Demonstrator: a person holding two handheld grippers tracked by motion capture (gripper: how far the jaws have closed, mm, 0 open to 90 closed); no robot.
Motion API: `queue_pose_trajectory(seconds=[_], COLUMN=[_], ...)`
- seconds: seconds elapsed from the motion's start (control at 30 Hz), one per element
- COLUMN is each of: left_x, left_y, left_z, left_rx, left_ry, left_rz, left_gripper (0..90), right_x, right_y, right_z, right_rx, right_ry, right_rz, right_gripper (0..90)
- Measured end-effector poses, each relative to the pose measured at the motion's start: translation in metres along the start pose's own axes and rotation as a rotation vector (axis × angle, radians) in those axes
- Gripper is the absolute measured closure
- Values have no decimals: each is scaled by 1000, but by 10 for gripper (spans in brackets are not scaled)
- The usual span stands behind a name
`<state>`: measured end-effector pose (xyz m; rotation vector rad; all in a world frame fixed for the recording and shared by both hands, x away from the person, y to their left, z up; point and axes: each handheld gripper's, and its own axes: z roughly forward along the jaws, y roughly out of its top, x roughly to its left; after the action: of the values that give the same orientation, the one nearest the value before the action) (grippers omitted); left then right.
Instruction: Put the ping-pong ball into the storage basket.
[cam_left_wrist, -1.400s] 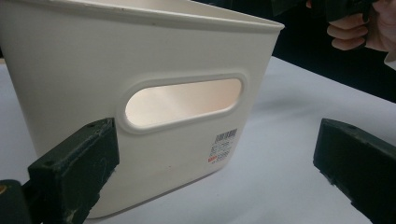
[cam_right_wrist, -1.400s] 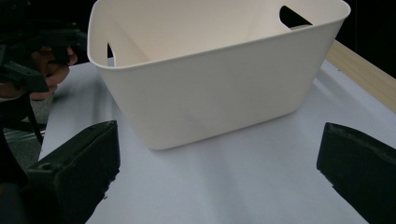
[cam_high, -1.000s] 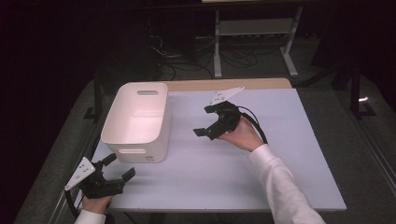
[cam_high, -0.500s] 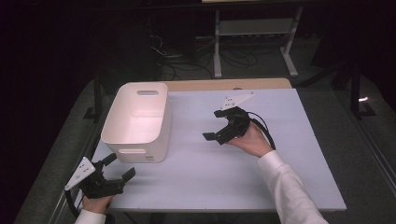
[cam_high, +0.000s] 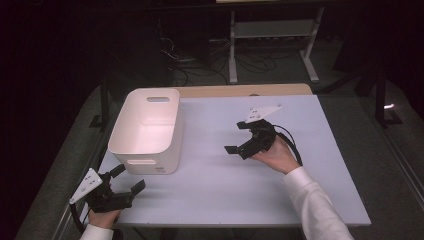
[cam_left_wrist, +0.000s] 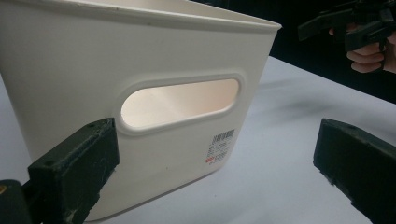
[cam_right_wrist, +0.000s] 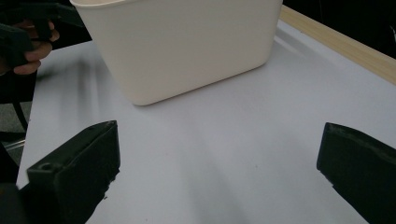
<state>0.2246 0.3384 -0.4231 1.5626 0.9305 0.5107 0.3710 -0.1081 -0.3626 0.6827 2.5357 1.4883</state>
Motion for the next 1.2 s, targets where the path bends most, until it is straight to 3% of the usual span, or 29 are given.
queue_pose_trajectory(seconds=[0.87, 1.2], left_x=[1, 1], left_y=[0, 0], left_z=[0, -1], left_rx=[14, 14], left_ry=[7, 10], left_rz=[14, 17], left_gripper=[0, 0], right_x=[-8, -11], right_y=[-45, -62], right_z=[-39, -55], right_rx=[-14, -43], right_ry=[-74, -101], right_rz=[56, 76], right_gripper=[0, 0])
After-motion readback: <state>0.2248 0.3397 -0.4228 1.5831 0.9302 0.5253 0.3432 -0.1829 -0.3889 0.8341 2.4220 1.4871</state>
